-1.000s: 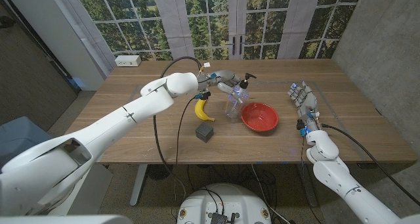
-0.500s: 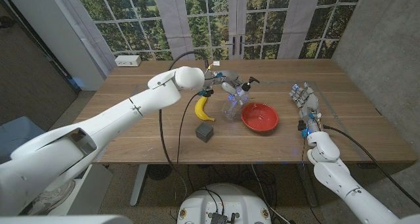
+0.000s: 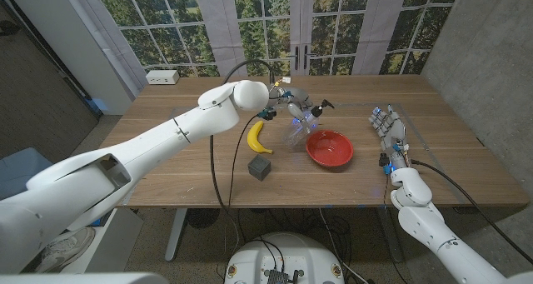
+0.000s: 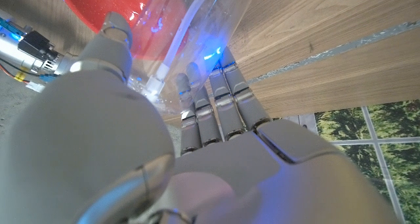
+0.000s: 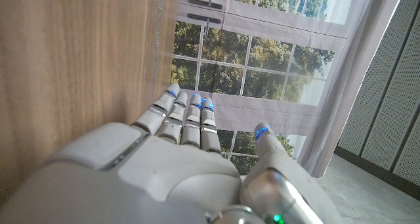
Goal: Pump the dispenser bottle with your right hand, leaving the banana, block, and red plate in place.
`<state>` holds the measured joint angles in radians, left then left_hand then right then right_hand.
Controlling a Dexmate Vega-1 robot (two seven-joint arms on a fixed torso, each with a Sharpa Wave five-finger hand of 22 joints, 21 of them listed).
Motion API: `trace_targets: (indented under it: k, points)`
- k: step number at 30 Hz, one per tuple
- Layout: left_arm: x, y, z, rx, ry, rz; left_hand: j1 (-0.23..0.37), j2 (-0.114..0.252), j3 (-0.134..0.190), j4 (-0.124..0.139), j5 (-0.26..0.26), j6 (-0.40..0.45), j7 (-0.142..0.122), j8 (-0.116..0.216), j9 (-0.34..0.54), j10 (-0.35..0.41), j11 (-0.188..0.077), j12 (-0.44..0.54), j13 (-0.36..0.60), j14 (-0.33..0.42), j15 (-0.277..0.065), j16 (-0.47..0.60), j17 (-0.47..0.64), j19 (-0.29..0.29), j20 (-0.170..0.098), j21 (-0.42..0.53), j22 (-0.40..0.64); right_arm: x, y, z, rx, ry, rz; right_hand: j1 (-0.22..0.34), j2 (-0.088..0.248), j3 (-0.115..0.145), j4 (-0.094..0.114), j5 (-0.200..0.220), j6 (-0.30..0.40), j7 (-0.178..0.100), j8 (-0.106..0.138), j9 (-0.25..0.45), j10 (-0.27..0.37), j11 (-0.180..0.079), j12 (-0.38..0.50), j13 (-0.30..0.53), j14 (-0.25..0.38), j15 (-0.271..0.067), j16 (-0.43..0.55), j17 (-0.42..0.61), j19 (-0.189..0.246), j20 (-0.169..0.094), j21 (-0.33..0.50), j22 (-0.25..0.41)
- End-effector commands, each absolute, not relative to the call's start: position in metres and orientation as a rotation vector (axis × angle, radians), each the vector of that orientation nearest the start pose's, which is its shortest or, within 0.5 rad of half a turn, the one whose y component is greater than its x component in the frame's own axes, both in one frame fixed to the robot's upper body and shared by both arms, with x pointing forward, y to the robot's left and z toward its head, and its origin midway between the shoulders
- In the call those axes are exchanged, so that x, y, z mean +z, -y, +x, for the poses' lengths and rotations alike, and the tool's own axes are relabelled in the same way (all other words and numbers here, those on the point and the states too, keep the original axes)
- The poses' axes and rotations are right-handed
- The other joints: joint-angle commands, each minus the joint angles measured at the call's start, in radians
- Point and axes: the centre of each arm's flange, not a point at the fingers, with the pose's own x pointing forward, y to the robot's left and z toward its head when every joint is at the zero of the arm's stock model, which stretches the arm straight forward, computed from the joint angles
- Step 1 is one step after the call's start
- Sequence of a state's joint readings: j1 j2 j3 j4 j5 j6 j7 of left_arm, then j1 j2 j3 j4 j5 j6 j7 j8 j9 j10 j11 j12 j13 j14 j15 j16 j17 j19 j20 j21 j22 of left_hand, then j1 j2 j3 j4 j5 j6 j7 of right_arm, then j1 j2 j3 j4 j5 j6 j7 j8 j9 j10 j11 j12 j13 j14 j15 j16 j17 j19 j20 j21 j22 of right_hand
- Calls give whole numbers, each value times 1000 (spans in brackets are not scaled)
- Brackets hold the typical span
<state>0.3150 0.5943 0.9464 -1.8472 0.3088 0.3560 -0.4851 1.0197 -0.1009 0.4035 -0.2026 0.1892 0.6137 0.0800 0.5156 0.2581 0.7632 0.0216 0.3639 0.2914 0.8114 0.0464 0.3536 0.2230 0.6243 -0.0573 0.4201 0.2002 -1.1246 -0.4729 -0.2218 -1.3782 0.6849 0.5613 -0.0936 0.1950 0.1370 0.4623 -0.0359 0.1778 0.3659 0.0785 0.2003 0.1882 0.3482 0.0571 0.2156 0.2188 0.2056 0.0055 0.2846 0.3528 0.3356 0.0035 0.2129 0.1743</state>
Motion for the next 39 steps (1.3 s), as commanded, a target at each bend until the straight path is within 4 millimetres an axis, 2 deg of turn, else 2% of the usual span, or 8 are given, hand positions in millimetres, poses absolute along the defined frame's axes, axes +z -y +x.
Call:
trace_targets:
  k: [1, 18, 39]
  points:
    - [99, -11, 559, -603, 545, 1541, 257, 262, 27, 30, 3, 163, -94, 7, 4, 224, -184, 5, 124, 250, -289, 6, 49, 2, -53, 10, 0, -112, 350, 585, -49, 724, 223, -1, 26, 2, -7, 7, 11, -2, 1, 5, 5, 1, 0, 2, 10, 0, -3, 3, 4, 3, -1, 3]
    - [97, -13, 562, -595, 512, 1547, 257, 264, 26, 30, 4, 163, -93, 5, 5, 225, -181, 0, 128, 251, -289, 5, 53, 1, -54, 19, 1, -100, 348, 581, -74, 738, 145, 1, 26, 3, -9, 7, 13, -4, 2, 5, 5, 1, -1, 2, 8, -1, -4, 3, 7, 3, -1, 3]
    - [100, -11, 561, -594, 532, 1548, 258, 264, 26, 30, 5, 162, -94, 3, 6, 227, -186, -7, 132, 254, -289, 3, 57, 2, -57, 30, 1, -62, 335, 562, -172, 819, -17, -1, 33, 4, -5, 7, 16, -10, 3, 5, 7, 0, 0, 2, 11, -4, -3, 4, 9, 1, -2, 3]
